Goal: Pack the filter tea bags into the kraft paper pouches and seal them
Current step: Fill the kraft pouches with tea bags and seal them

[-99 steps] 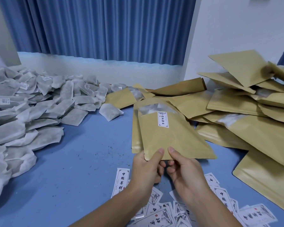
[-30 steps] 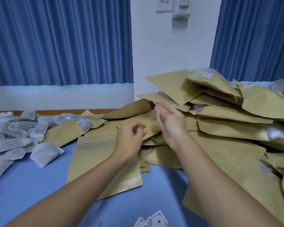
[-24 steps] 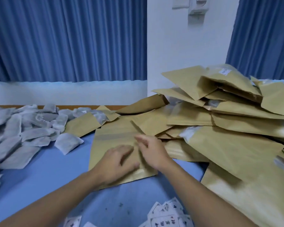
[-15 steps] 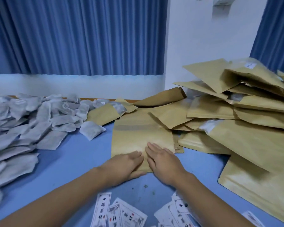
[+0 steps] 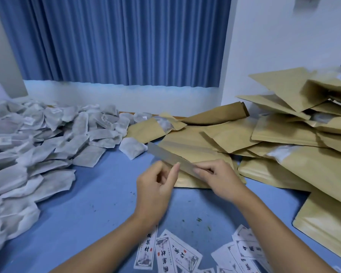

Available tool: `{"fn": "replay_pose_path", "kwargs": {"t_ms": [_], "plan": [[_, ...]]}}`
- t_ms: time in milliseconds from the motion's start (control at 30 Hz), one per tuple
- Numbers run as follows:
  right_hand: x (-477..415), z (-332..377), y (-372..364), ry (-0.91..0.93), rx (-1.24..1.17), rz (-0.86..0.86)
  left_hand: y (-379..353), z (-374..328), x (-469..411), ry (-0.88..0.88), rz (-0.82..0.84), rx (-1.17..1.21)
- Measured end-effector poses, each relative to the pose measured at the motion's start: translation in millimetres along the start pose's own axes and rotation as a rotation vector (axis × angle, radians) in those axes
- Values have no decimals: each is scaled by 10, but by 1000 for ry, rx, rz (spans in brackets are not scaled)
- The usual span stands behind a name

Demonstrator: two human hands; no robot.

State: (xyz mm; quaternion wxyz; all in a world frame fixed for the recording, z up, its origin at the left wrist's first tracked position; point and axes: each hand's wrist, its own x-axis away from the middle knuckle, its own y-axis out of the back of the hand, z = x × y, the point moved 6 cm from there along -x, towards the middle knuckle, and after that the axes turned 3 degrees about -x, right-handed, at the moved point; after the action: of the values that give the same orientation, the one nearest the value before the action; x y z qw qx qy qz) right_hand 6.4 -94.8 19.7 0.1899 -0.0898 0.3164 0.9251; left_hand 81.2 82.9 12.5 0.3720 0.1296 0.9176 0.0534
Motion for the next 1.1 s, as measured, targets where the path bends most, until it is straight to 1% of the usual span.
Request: {"fn": "replay_pose_path", "kwargs": {"t_ms": [67, 100, 133, 167, 233, 367, 567, 900, 967, 1000, 1100], "plan": [[-8, -48, -53, -11, -92, 140, -197, 240, 155, 464, 127, 307], [5, -59, -103, -11, -117, 234, -291, 315, 216, 626, 192, 424], [22, -70, -156, -11, -137, 317, -364, 354, 253, 721, 254, 508], [46, -81, -201, -20, -151, 377, -413, 375, 276, 763, 301, 555], [66, -97, -256, -37, -183, 396, -448, 418, 288, 782, 322, 570], [52, -174, -315, -54, -238, 332, -436, 510, 299, 792, 304, 525], [71, -210, -334, -74, -315, 309, -458, 510, 302, 785, 316, 517], [47, -246, -323, -96, -235, 264, -450, 484, 296, 795, 350, 486], [42, -196, -359, -51, -181, 259, -443, 480, 283, 806, 354, 488], [35, -143, -372, -18, -110, 253, -439, 474, 284, 804, 358, 488], [9, 46, -368, 85, 244, 193, -418, 440, 304, 770, 371, 469]]}}
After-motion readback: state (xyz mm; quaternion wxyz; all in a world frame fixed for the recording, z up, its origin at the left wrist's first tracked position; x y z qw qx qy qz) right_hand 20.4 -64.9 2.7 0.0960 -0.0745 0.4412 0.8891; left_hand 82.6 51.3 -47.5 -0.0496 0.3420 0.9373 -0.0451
